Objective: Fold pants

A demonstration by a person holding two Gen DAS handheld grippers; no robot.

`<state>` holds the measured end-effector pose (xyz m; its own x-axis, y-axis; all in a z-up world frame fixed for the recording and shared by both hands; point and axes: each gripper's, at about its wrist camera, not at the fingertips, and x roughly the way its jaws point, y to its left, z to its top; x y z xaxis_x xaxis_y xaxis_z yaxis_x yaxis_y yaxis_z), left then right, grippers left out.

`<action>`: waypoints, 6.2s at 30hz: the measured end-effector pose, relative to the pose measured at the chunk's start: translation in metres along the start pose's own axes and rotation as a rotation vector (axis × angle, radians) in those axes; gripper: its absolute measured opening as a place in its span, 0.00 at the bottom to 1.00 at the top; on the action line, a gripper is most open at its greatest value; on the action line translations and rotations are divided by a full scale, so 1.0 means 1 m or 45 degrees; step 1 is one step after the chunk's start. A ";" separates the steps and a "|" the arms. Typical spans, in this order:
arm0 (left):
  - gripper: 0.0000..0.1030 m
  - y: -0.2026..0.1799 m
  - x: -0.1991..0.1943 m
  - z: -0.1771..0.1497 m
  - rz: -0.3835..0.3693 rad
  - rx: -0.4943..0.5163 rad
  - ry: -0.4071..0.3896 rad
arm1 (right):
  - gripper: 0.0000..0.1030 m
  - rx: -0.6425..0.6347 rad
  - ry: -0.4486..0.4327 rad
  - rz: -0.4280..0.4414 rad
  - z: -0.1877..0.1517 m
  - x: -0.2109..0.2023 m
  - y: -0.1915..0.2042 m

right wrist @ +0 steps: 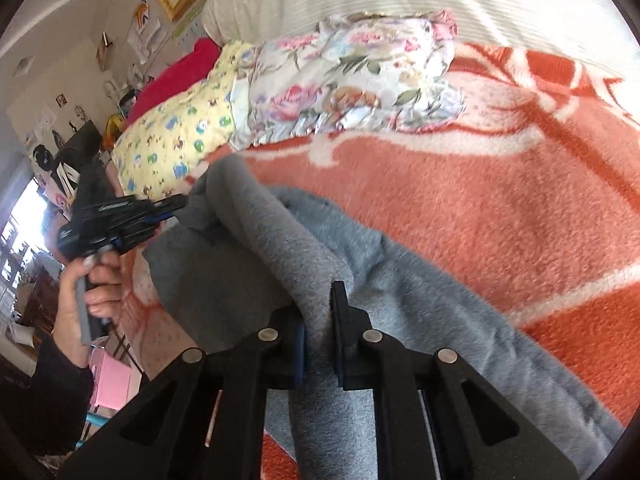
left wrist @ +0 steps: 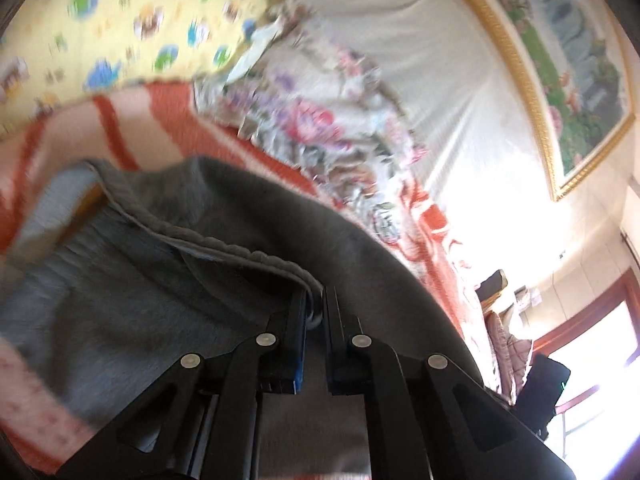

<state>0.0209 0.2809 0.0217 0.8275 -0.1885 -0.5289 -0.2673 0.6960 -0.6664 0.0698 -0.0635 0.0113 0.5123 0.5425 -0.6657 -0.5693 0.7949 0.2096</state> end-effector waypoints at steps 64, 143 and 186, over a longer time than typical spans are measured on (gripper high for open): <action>0.64 0.109 -0.118 -0.008 0.451 0.074 0.002 | 0.57 0.031 0.212 0.073 -0.032 0.013 -0.008; 0.14 -0.548 0.331 -0.406 -0.495 1.616 1.246 | 0.05 0.679 -0.542 -0.606 -0.249 -0.309 -0.237; 0.62 -0.215 0.103 -0.214 0.222 0.901 0.663 | 0.41 -0.240 -0.036 -0.275 -0.135 -0.201 -0.184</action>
<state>0.0578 -0.0366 -0.0019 0.4287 -0.2105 -0.8786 0.1411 0.9762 -0.1650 -0.0158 -0.3553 0.0100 0.6509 0.3753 -0.6599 -0.5531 0.8299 -0.0735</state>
